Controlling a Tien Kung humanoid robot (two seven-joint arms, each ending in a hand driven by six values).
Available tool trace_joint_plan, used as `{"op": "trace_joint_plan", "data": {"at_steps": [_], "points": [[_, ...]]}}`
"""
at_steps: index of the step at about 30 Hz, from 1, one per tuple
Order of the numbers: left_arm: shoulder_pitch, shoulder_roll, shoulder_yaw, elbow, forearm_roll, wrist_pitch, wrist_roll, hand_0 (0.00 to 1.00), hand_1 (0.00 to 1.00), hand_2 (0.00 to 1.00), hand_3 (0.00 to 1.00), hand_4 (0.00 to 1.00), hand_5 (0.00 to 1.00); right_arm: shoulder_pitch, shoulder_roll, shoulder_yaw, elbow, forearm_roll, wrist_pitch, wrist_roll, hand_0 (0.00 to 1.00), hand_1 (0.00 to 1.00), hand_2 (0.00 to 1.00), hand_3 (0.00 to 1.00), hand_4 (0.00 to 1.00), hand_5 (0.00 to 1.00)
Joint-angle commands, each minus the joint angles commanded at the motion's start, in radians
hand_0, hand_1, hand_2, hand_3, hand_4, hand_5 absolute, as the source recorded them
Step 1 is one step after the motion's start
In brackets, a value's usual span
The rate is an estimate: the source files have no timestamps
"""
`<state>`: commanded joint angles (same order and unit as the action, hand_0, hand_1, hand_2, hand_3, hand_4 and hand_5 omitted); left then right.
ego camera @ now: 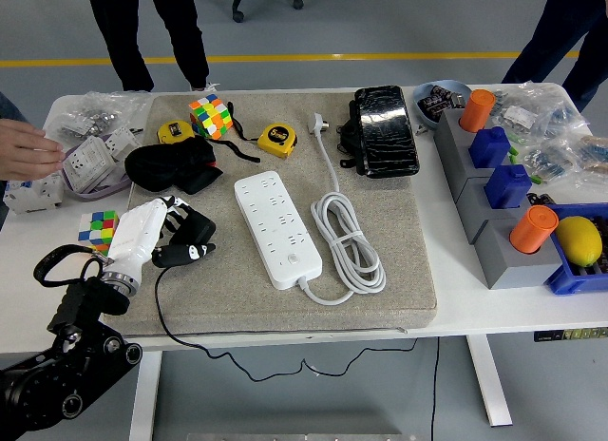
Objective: Put the plug near the board,insert it into the board,press the button,pull the plug out
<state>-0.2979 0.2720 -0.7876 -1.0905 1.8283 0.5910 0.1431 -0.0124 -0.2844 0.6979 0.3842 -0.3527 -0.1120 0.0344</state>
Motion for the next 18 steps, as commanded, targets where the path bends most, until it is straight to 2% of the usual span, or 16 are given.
{"op": "trace_joint_plan", "data": {"at_steps": [2,3,13,18], "points": [[0.0,0.0,-0.001,-0.003,0.004,0.002,0.009,0.286,0.404,0.475,0.539,0.894,0.064,-0.001,0.0,-0.001,0.0,0.001,0.0,0.0,0.578,0.659,0.647,0.552,0.939,0.506],[0.0,0.0,-0.002,-0.003,0.003,0.003,0.01,0.27,0.41,0.472,0.554,0.814,0.002,0.0,-0.001,-0.001,0.0,0.001,0.0,0.0,0.578,0.658,0.647,0.552,0.938,0.505],[-0.001,0.003,0.002,-0.018,-0.008,0.004,0.008,0.258,0.404,0.46,0.553,0.8,0.002,0.0,0.0,0.001,0.0,0.002,0.0,0.0,0.578,0.658,0.646,0.552,0.937,0.505],[-0.002,0.008,0.007,-0.027,-0.044,0.001,-0.023,0.256,0.402,0.463,0.551,0.783,0.002,0.0,0.0,-0.001,0.0,0.003,0.0,0.0,0.578,0.658,0.646,0.552,0.936,0.506]]}}
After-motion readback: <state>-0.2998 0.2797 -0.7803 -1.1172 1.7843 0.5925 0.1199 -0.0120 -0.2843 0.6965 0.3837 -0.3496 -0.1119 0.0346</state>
